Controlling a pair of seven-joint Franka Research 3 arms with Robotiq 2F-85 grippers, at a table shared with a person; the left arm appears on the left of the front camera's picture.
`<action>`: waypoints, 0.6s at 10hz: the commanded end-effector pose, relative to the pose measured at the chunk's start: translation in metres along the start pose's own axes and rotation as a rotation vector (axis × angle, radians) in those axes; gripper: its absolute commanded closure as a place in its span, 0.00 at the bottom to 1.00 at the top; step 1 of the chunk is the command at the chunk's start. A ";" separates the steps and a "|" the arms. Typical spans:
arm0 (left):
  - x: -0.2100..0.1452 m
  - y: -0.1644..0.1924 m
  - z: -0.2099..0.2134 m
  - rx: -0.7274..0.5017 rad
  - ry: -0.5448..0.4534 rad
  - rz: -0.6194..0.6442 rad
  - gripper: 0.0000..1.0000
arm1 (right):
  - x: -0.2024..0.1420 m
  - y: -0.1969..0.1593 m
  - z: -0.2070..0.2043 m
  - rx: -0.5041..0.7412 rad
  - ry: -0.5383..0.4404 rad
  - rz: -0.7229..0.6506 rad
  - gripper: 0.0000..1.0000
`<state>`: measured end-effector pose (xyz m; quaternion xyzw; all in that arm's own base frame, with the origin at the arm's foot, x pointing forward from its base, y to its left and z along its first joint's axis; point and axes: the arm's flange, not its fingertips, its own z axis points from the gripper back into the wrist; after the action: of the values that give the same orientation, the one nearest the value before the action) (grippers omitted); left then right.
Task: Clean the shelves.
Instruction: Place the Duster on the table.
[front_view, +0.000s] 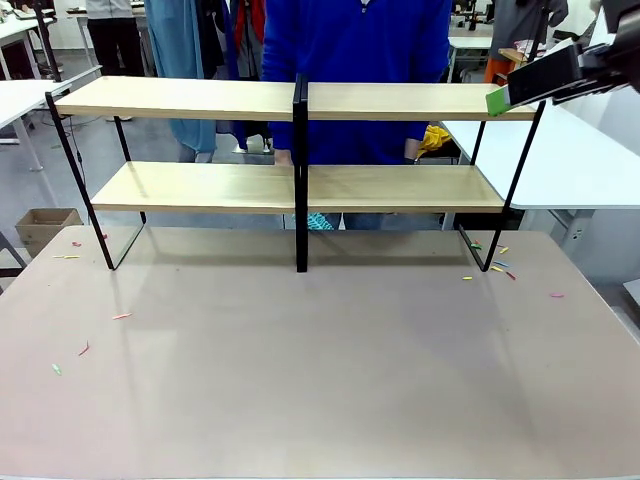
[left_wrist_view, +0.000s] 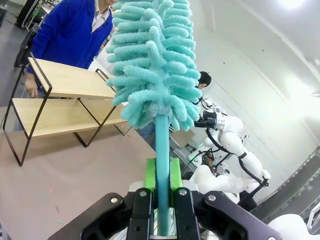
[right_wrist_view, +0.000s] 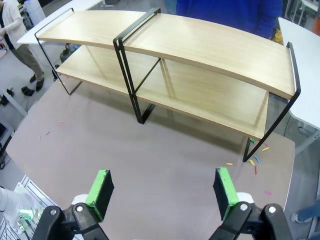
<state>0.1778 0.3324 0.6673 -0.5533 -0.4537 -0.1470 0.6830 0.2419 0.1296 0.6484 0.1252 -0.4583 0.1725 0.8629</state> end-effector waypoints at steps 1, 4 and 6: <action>0.000 0.000 0.000 0.000 0.000 0.000 0.87 | 0.000 0.000 0.000 0.000 0.000 0.000 0.00; -0.031 -0.003 -0.098 -0.371 0.682 -0.014 0.87 | -0.037 0.007 -0.005 0.383 0.149 -0.186 0.00; -0.076 0.006 -0.135 -0.435 0.937 0.060 0.87 | -0.092 -0.029 -0.033 0.387 0.357 -0.610 0.00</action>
<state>0.2187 0.1729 0.6146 -0.5857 -0.1319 -0.3872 0.6998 0.2449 0.1305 0.6210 0.3421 -0.2938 0.1439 0.8809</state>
